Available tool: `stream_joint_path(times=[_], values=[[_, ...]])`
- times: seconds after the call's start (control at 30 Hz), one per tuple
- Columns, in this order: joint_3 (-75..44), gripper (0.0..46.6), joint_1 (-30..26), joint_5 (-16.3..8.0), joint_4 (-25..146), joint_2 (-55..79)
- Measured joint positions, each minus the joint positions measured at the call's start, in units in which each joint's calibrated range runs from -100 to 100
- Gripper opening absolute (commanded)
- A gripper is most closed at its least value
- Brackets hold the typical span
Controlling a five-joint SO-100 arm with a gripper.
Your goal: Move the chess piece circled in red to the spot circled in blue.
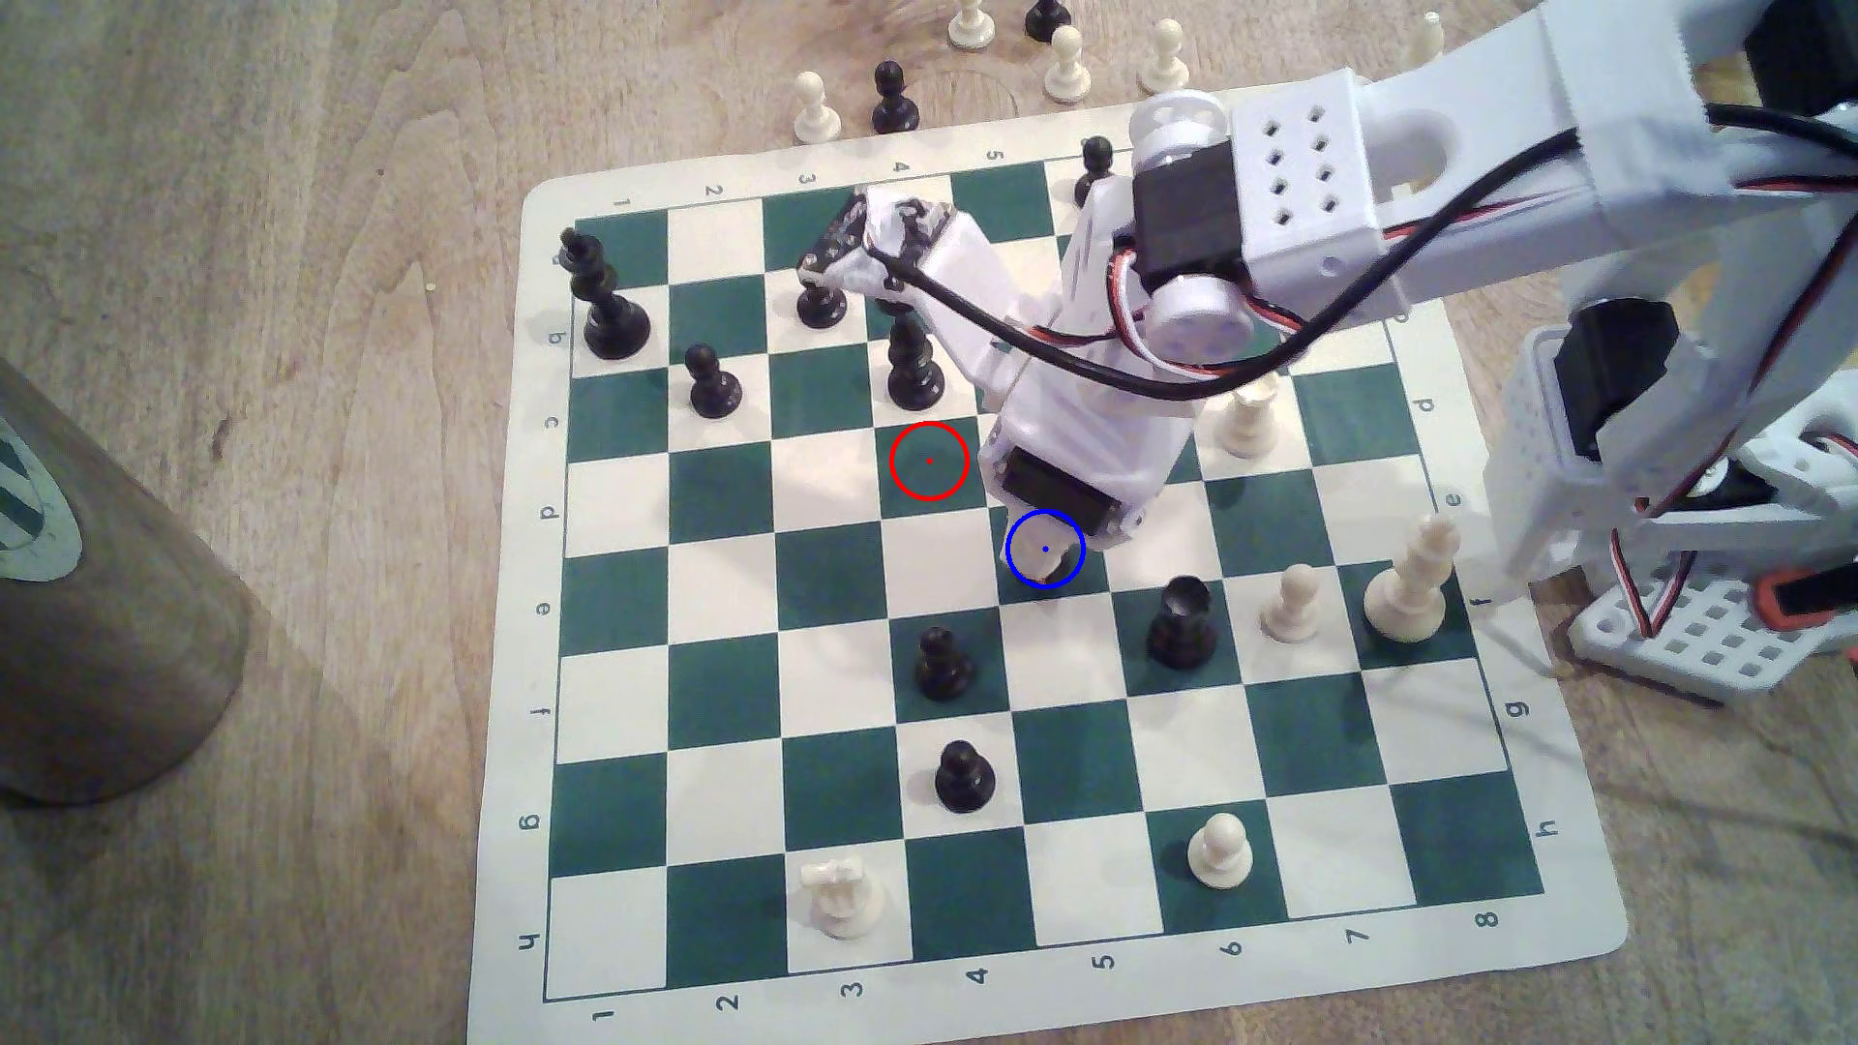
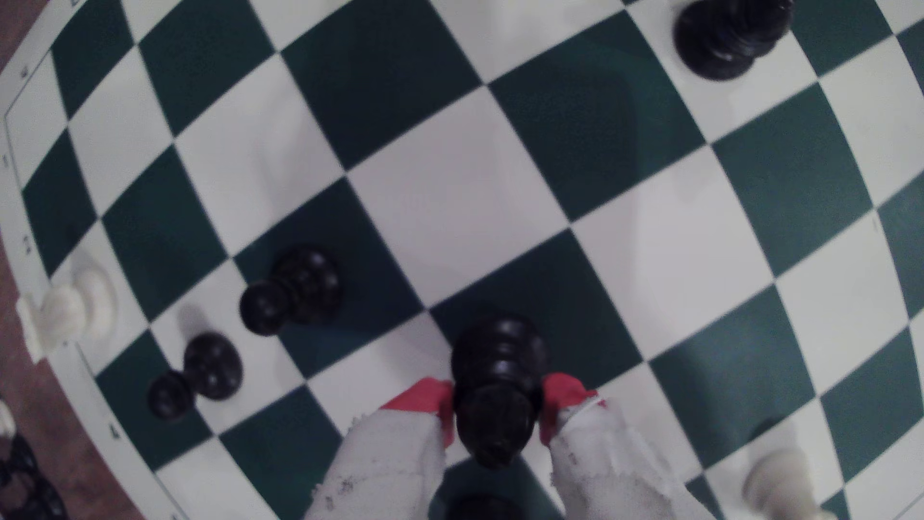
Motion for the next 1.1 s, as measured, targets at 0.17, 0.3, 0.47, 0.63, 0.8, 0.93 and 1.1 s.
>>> stream_joint_path(times=[0.17,0.3,0.47,0.63,0.8,0.93,1.1], values=[[0.0,0.3,0.7,0.4,0.0,1.0],[0.0,0.3,0.7,0.6,0.0,2.7],[-0.1,0.3,1.0,0.6,-1.6,4.4],[-0.2,0.3,1.6,0.8,-2.4,5.1],[-0.2,6.1,1.6,1.3,-2.4,5.1],[-0.2,16.8,1.6,1.8,-2.1,5.1],[-0.1,19.6,1.8,2.1,0.6,5.3]])
